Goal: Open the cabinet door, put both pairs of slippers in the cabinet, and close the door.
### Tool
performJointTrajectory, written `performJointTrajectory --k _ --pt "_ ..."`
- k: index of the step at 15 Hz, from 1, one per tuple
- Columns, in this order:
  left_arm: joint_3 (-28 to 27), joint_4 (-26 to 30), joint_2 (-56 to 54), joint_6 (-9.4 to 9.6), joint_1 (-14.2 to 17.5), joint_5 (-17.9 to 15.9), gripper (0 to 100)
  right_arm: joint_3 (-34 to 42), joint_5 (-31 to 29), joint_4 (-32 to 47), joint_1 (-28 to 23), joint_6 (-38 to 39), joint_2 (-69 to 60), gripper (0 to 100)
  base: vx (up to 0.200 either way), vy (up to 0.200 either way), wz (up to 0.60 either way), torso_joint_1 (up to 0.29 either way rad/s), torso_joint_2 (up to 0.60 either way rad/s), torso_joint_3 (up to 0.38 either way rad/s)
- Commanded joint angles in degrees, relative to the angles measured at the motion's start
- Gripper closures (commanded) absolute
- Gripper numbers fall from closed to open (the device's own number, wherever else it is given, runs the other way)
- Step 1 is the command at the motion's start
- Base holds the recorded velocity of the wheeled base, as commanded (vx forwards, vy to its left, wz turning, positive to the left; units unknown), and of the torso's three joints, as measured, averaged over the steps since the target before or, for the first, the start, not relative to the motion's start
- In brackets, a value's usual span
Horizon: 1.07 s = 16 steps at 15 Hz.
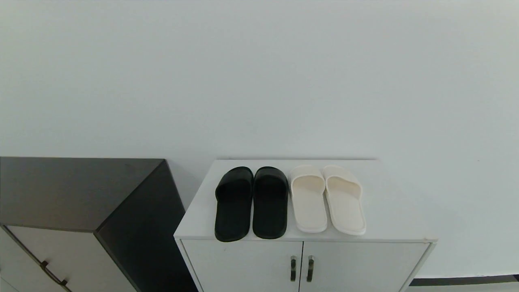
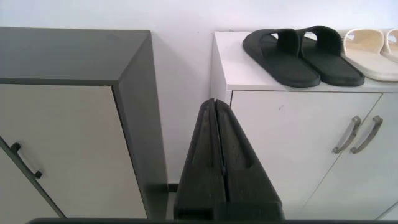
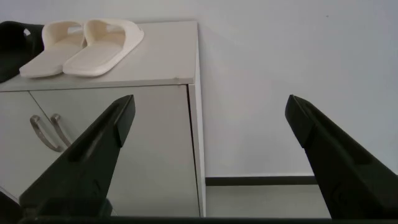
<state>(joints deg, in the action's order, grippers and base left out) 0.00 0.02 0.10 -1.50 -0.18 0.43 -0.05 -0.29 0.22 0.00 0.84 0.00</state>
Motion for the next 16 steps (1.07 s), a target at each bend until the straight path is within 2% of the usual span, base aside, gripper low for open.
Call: performJointTrajectory --k 1,6,7,8,9,10,11,12,13,14,16 --pt "0.00 -0.02 -0.01 0.01 0.01 0.01 100 -0.04 0.03 0.04 0.00 -0.05 0.00 0 0.000 0.000 0.00 0.000 0.00 0.000" --pt "0.00 -0.02 -0.01 0.01 0.01 0.19 100 -0.48 -0.06 -0.83 0.00 0.13 0.00 0 0.000 0.000 0.00 0.000 0.00 0.000" --pt "0.00 -0.02 -0.01 0.01 0.01 0.54 100 -10.15 0.03 -3.12 0.53 3.29 1.58 0 0.000 0.000 0.00 0.000 0.00 0.000" --pt "0.00 -0.02 -0.01 0.01 0.01 0.63 100 -18.85 0.12 -0.40 1.85 8.12 5.89 0 0.000 0.000 0.00 0.000 0.00 0.000" --pt "0.00 -0.02 -0.01 0.01 0.01 0.63 100 -25.44 1.70 7.08 2.29 8.12 10.20 0 0.000 0.000 0.00 0.000 0.00 0.000" --pt "0.00 -0.02 -0.01 0.01 0.01 0.63 100 -25.97 6.18 10.77 2.46 4.52 13.18 0 0.000 0.000 0.00 0.000 0.00 0.000" --pt "0.00 -0.11 -0.01 0.01 0.01 0.72 100 -24.21 12.42 10.94 2.37 2.67 17.40 0 0.000 0.000 0.00 0.000 0.00 0.000" --pt "0.00 -0.02 -0.01 0.01 0.01 0.80 100 -23.42 15.76 10.94 2.55 2.41 20.21 0 0.000 0.000 0.00 0.000 0.00 0.000" --pt "0.00 -0.11 -0.01 0.01 0.01 0.72 100 -23.42 21.30 10.06 2.64 2.67 29.36 0 0.000 0.000 0.00 0.000 0.00 0.000" --pt "0.00 -0.02 -0.01 0.01 0.01 0.72 100 -23.42 22.09 6.20 3.25 3.20 36.47 0 0.000 0.000 0.00 -0.066 0.00 0.007" --pt "0.00 -0.11 -0.01 0.01 0.01 0.72 100 -22.89 21.30 -5.84 9.58 5.31 49.39 0 0.000 0.000 0.00 0.000 0.00 0.000"
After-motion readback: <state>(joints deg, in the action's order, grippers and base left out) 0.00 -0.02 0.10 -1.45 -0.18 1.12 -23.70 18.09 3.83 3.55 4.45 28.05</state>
